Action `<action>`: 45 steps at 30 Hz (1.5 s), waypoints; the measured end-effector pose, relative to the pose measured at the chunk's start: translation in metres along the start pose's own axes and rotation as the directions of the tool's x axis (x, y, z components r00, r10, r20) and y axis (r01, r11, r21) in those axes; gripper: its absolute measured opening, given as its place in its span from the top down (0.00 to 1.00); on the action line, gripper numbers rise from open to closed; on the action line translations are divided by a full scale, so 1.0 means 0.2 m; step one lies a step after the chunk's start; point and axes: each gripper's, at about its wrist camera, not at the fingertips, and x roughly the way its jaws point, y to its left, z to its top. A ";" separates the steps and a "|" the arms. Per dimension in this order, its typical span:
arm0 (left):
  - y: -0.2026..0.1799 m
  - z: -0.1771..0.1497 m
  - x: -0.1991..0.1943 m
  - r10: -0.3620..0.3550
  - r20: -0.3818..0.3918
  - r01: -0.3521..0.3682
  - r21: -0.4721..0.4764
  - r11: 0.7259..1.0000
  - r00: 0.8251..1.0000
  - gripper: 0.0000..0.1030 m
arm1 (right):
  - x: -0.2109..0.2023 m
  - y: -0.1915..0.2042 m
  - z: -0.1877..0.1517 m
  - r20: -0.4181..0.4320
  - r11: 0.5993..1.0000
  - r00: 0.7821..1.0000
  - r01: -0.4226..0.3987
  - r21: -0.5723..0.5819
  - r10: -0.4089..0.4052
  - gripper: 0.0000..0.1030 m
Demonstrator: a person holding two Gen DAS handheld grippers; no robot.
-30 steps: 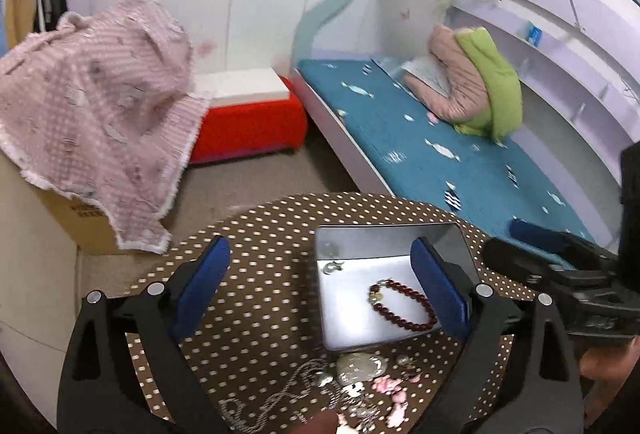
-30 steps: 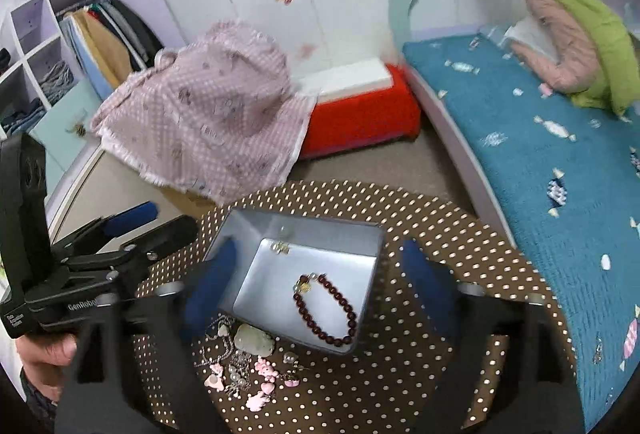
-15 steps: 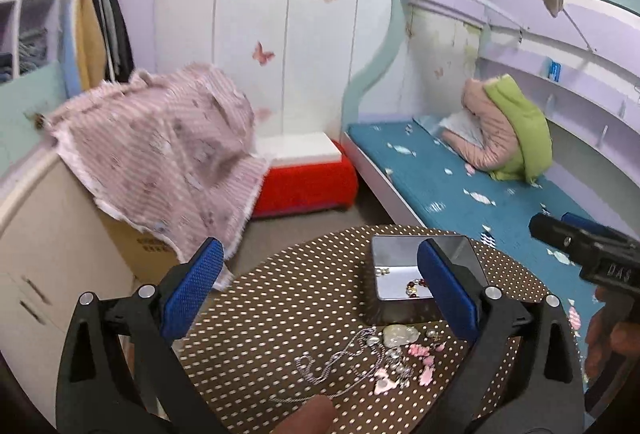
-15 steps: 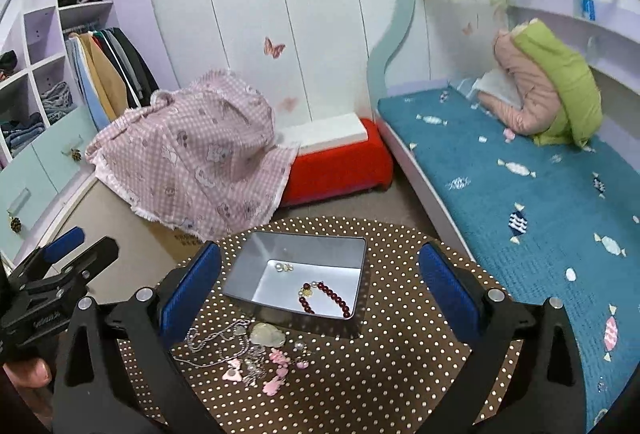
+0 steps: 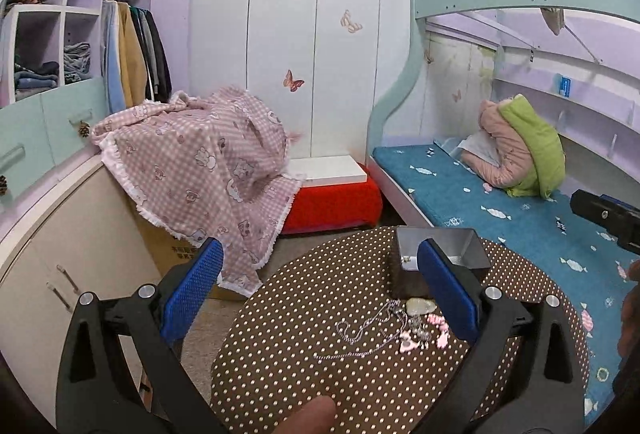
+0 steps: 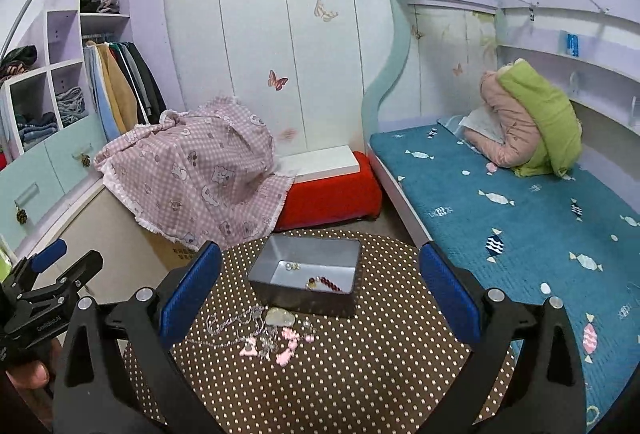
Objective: Organize jewelry
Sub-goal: 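Lift both tools away from the box and back toward the pile, then grasp a silver chain with the left tool while the right tool grasps a pink bunny charm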
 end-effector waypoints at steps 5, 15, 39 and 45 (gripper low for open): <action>-0.01 -0.09 -0.05 -0.016 -0.012 0.016 0.005 1.000 1.000 0.05 | -0.04 0.01 -0.09 -0.021 1.000 1.000 0.012 0.006 -0.012 0.08; -0.05 -0.21 -0.01 -0.022 -0.072 0.023 0.009 1.000 0.997 0.05 | 0.02 0.00 -0.26 -0.109 0.999 0.993 0.054 0.005 -0.053 0.08; -0.32 -0.47 1.02 -0.077 -0.413 0.132 0.104 0.986 0.907 0.06 | 0.38 -0.12 -0.41 -0.297 0.996 0.953 0.079 0.034 -0.066 0.08; -0.34 -0.48 1.15 -0.069 -0.466 0.127 0.093 0.988 0.882 0.07 | 0.46 -0.13 -0.43 -0.330 0.997 0.942 0.068 0.037 -0.052 0.08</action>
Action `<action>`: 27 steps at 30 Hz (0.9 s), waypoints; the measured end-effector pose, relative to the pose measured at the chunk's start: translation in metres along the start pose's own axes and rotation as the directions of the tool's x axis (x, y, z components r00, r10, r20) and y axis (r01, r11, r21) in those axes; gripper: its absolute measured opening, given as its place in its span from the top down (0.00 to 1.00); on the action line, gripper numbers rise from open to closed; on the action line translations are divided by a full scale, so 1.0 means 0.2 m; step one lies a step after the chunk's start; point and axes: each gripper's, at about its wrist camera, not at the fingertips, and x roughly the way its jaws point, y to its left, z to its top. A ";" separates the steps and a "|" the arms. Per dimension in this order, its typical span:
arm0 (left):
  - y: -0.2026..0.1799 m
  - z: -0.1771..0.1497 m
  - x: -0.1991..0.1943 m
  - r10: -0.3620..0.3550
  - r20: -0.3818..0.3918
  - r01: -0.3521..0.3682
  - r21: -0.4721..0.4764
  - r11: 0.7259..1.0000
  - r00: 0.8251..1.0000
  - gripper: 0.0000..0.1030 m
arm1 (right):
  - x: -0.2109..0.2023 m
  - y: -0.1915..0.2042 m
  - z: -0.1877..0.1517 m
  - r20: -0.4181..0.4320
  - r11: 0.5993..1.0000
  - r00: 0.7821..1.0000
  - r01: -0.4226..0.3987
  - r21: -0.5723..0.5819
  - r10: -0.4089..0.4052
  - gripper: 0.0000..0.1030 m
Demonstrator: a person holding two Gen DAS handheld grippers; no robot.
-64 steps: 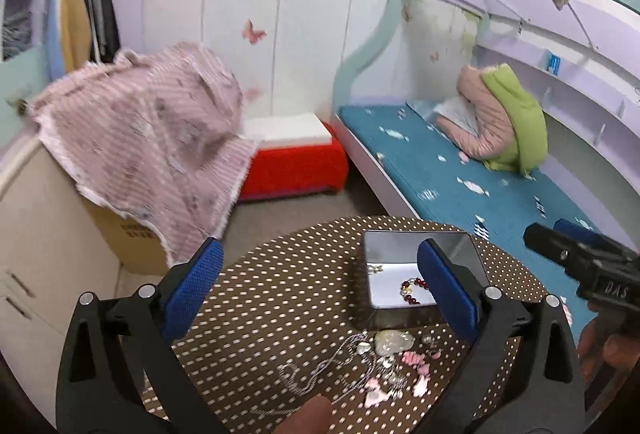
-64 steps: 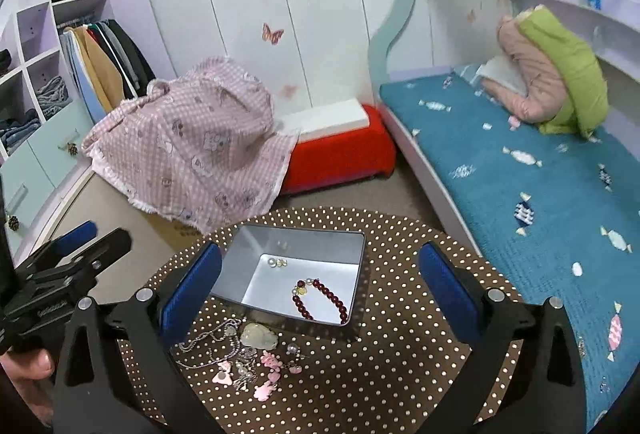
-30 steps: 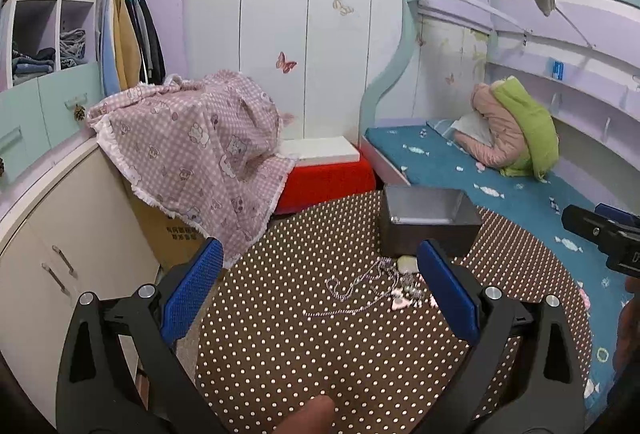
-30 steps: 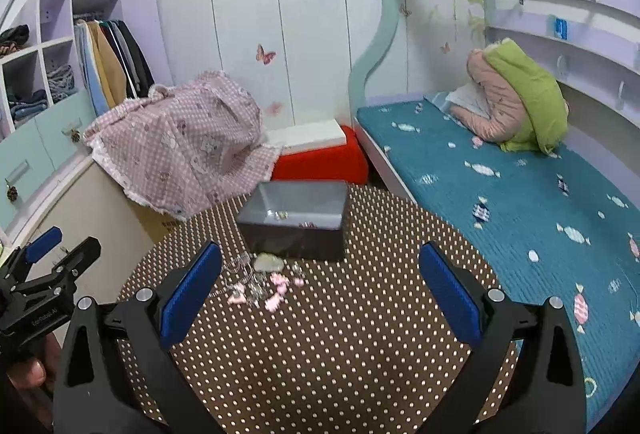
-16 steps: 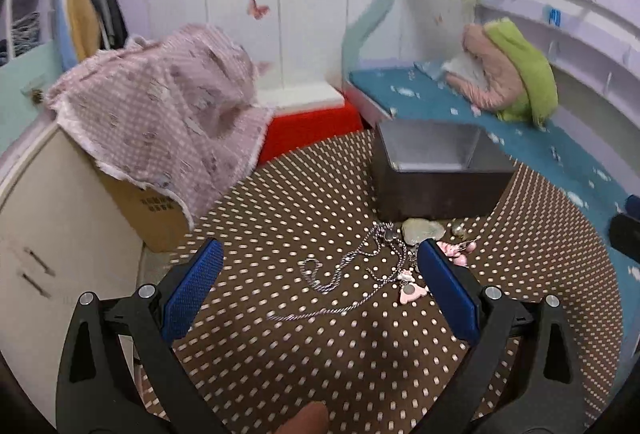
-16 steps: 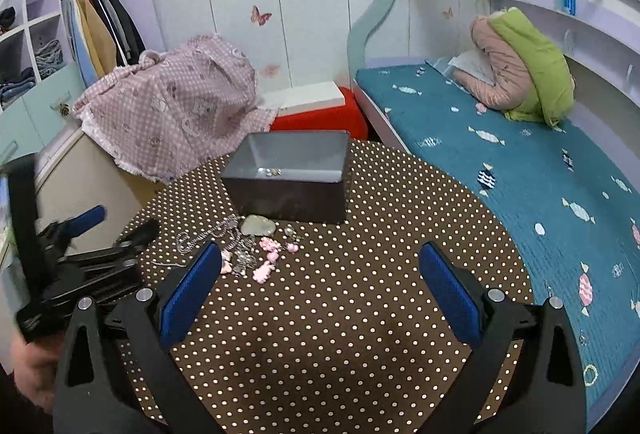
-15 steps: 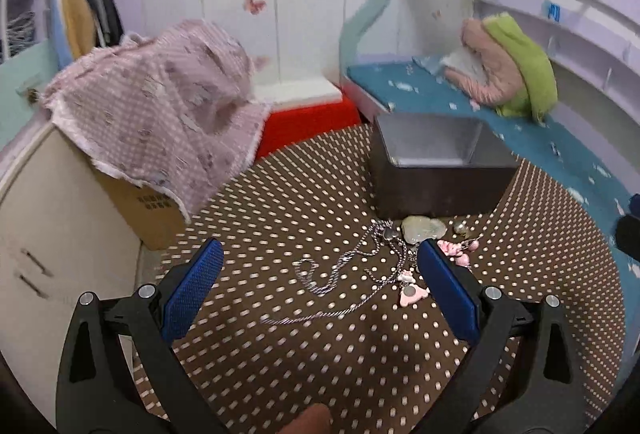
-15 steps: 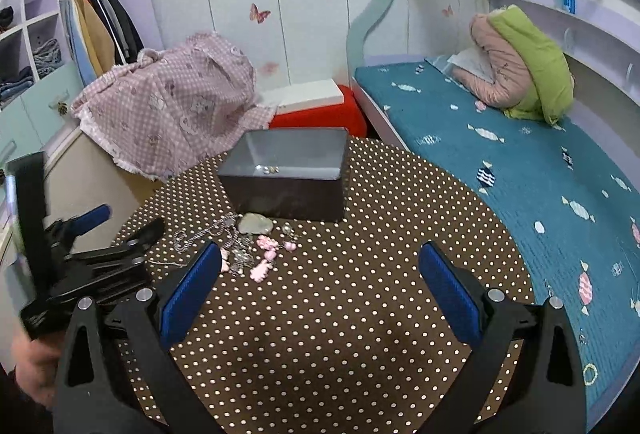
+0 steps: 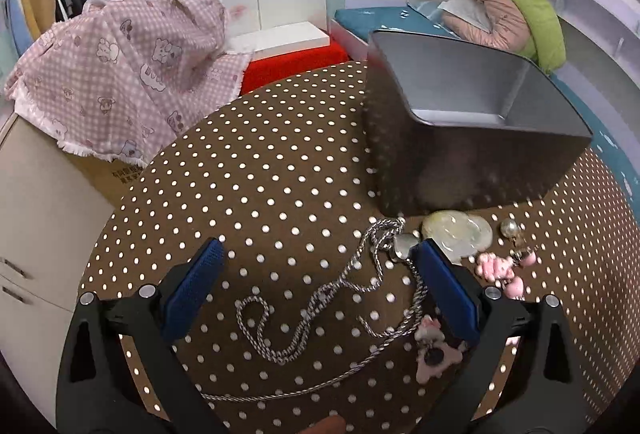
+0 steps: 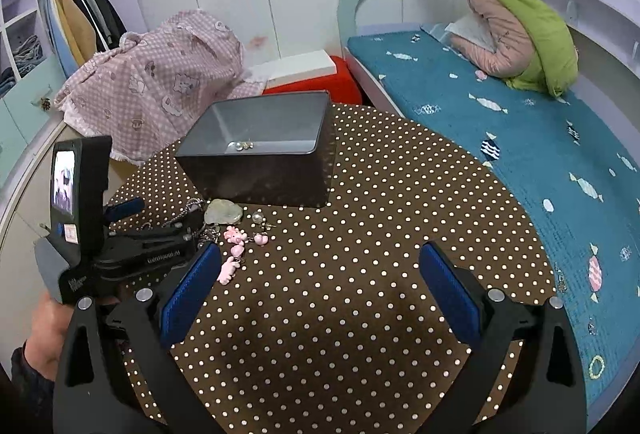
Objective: Organize jewelry
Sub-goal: 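Grasp a silver chain with the left tool while the right tool grasps a pink bunny charm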
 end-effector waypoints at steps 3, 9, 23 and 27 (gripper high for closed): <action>0.02 0.00 0.01 -0.035 -0.007 0.035 -0.015 0.999 0.999 0.19 | 0.05 0.02 0.00 -0.027 1.000 1.000 -0.010 -0.007 0.010 0.08; -0.02 -0.01 -0.03 -0.096 0.022 0.094 0.063 0.994 0.995 0.76 | 0.16 0.09 -0.04 -0.094 0.999 0.995 -0.041 -0.030 0.038 0.08; 0.18 -0.17 -0.22 -0.170 0.053 0.172 -0.024 0.985 0.984 0.98 | 0.35 0.35 -0.11 -0.119 0.973 0.993 -0.026 -0.228 -0.001 0.51; 0.21 -0.22 -0.30 -0.177 0.069 0.180 -0.042 0.983 0.982 0.98 | 0.32 0.34 -0.12 -0.109 0.967 0.994 -0.031 -0.254 0.003 0.86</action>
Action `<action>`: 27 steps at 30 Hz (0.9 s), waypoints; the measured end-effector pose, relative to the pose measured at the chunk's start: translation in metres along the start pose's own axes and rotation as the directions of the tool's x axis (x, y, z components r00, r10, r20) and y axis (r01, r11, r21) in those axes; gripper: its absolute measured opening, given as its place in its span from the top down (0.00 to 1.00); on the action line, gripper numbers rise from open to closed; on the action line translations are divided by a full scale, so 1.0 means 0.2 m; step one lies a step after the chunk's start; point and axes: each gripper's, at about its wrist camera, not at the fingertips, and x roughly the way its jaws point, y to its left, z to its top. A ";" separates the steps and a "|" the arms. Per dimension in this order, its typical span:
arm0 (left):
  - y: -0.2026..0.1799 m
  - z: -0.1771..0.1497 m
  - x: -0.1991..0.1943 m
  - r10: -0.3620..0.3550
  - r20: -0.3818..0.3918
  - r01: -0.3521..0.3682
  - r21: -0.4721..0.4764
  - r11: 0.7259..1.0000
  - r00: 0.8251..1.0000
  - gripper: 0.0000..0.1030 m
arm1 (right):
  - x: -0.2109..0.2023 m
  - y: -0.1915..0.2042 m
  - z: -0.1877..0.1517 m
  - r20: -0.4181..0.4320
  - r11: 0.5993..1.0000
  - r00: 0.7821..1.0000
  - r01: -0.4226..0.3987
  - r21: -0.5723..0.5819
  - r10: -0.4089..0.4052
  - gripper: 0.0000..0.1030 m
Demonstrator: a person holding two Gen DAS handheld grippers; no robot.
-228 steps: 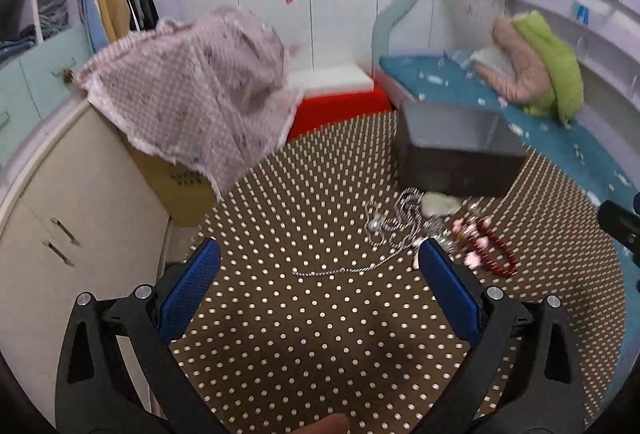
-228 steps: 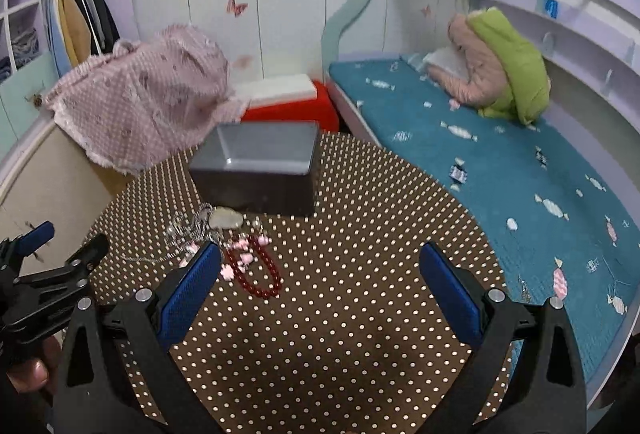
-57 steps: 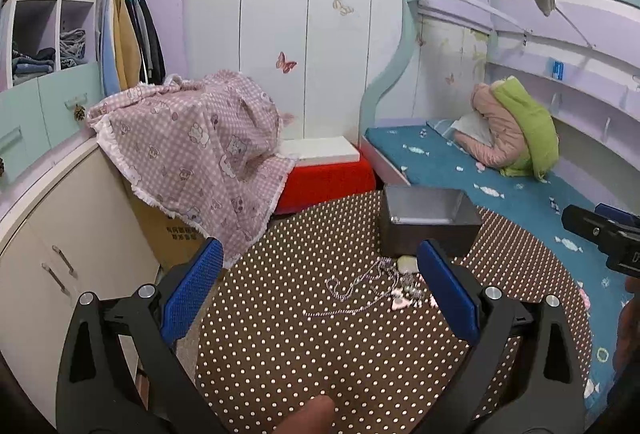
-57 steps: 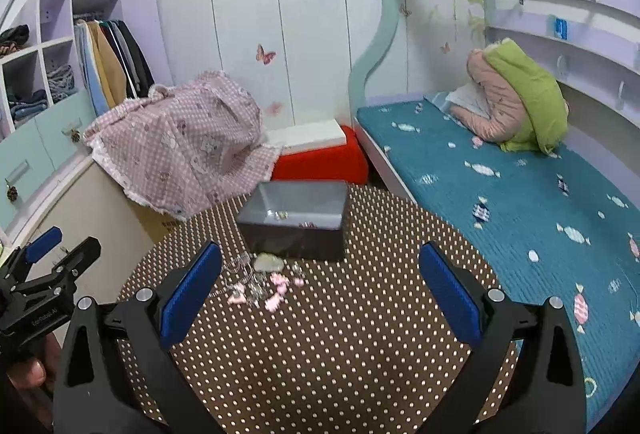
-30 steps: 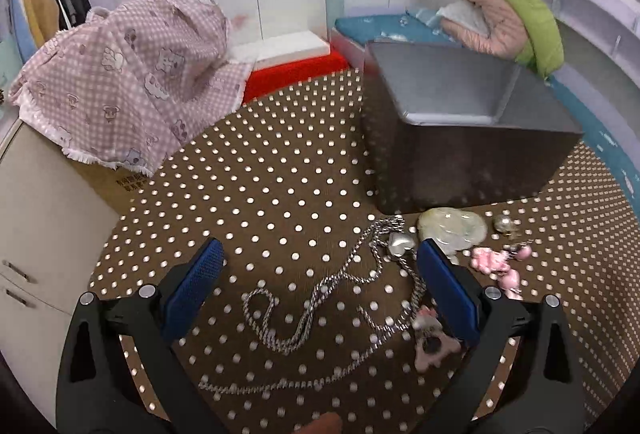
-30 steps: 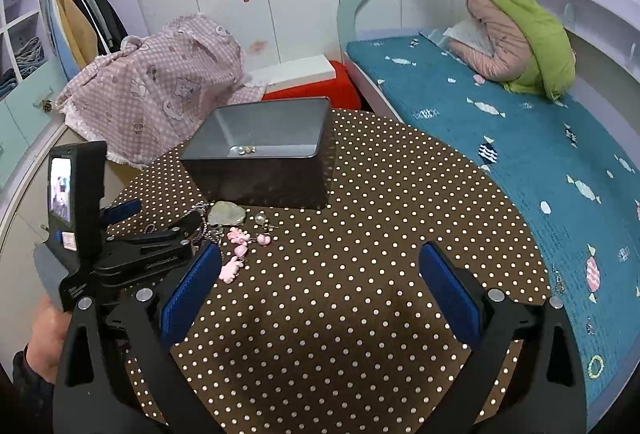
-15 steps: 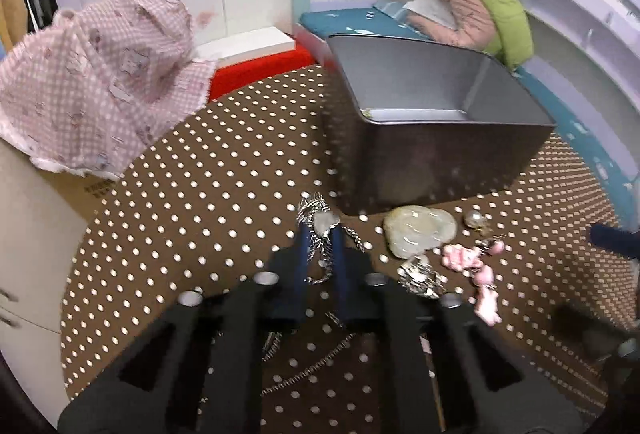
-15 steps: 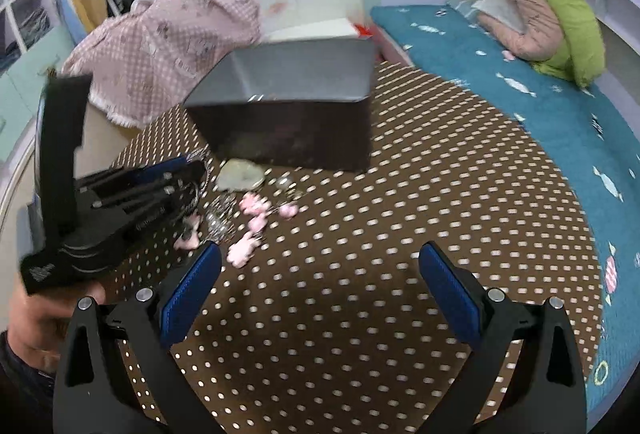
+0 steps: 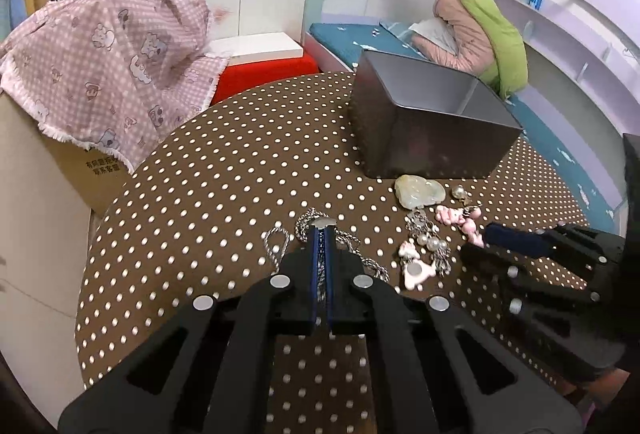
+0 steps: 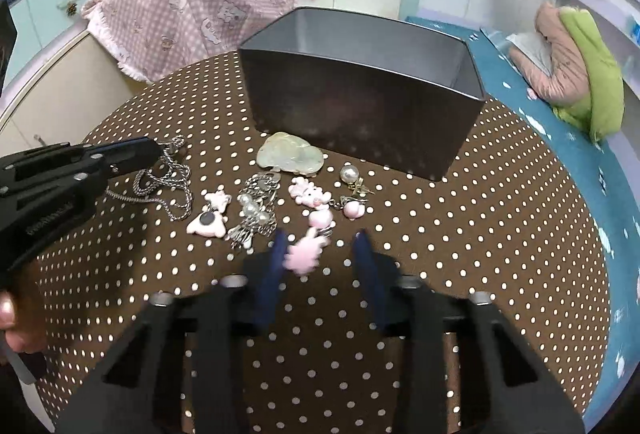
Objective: Organize jewelry
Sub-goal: 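Grasp a silver chain with the left tool while the right tool grasps a pink bunny charm, then carry both items into the grey box and open both tools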
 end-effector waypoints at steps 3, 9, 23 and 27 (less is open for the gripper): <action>0.01 -0.02 -0.05 -0.003 0.008 0.003 -0.005 1.000 1.000 0.98 | -0.01 -0.05 -0.03 0.003 1.000 1.000 -0.022 0.022 0.022 0.86; 0.00 -0.05 -0.15 -0.002 0.033 0.002 -0.009 1.000 0.999 0.98 | -0.09 -0.14 -0.07 0.025 0.993 0.997 -0.075 0.089 0.073 0.86; -0.07 0.10 -0.59 -0.017 0.221 0.010 0.031 0.999 0.975 0.98 | -0.47 -0.21 0.05 0.188 0.985 0.973 -0.150 0.090 0.131 0.86; -0.13 0.18 -0.74 -0.041 0.292 0.020 0.073 0.997 0.955 0.97 | -0.59 -0.21 0.13 0.253 0.986 0.958 -0.154 0.060 0.134 0.86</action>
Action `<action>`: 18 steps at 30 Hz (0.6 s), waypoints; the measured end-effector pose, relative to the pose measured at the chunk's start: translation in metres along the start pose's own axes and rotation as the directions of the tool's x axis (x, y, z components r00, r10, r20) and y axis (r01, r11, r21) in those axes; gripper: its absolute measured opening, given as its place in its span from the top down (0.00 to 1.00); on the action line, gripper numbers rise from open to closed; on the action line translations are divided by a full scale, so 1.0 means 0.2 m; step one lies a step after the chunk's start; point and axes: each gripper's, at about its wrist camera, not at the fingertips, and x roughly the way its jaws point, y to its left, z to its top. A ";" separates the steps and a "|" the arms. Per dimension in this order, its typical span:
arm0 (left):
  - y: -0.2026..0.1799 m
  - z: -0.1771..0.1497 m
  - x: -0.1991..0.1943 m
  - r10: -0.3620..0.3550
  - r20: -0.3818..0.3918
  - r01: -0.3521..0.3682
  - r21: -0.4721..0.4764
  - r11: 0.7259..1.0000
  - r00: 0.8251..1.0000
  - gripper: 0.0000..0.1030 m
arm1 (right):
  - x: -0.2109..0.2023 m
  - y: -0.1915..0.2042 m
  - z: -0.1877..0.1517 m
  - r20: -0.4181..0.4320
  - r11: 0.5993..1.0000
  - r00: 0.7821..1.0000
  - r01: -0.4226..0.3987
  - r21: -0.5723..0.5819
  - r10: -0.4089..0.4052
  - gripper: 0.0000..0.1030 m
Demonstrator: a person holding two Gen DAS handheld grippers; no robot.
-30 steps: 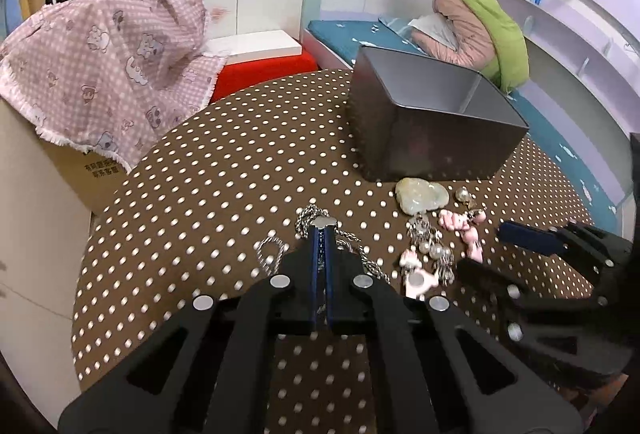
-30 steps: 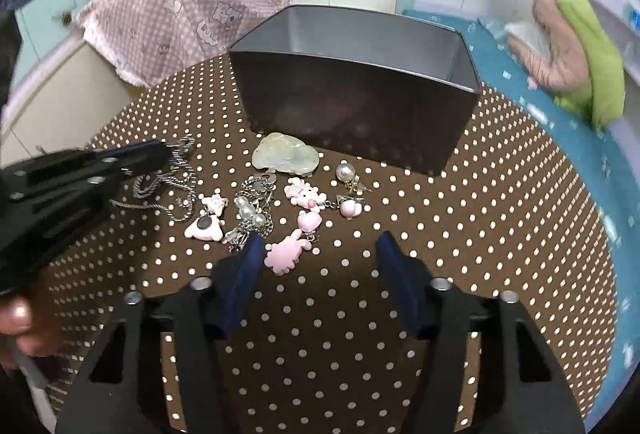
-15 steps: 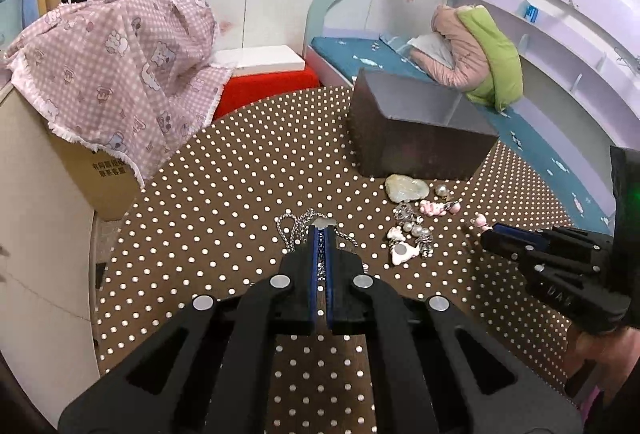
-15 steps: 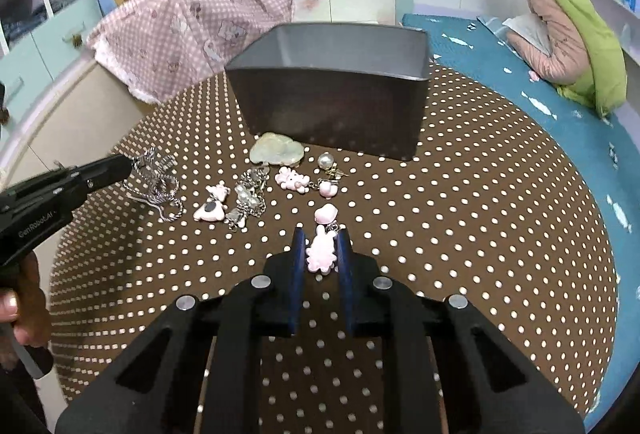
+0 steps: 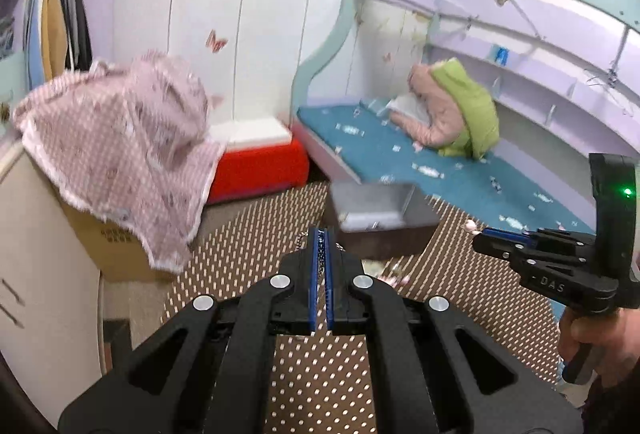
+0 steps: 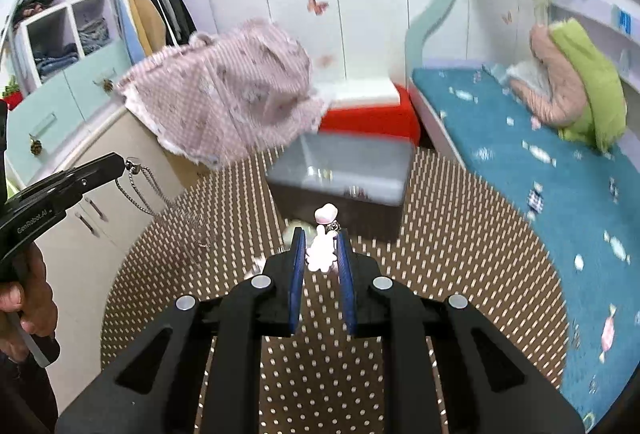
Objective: Organize jewelry
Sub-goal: 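Carry both items into the grey box and open both tools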
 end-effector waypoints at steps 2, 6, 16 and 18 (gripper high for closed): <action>-0.02 0.05 -0.04 -0.006 0.026 0.006 0.018 1.000 1.000 0.97 | -0.05 0.02 0.06 0.036 1.000 0.999 0.007 -0.026 -0.006 0.86; -0.06 0.15 -0.11 -0.026 0.078 0.023 0.044 0.999 0.997 1.00 | -0.13 0.04 0.16 0.092 0.998 0.996 0.016 -0.061 -0.010 0.86; -0.08 0.11 -0.07 -0.010 0.012 0.009 0.067 0.998 1.000 0.93 | -0.12 0.06 0.14 0.078 0.996 0.997 0.004 -0.085 0.002 0.86; -0.04 -0.03 0.01 0.017 -0.069 -0.015 0.038 0.999 0.997 0.66 | -0.10 0.06 0.09 0.049 0.997 0.999 -0.006 -0.073 0.009 0.86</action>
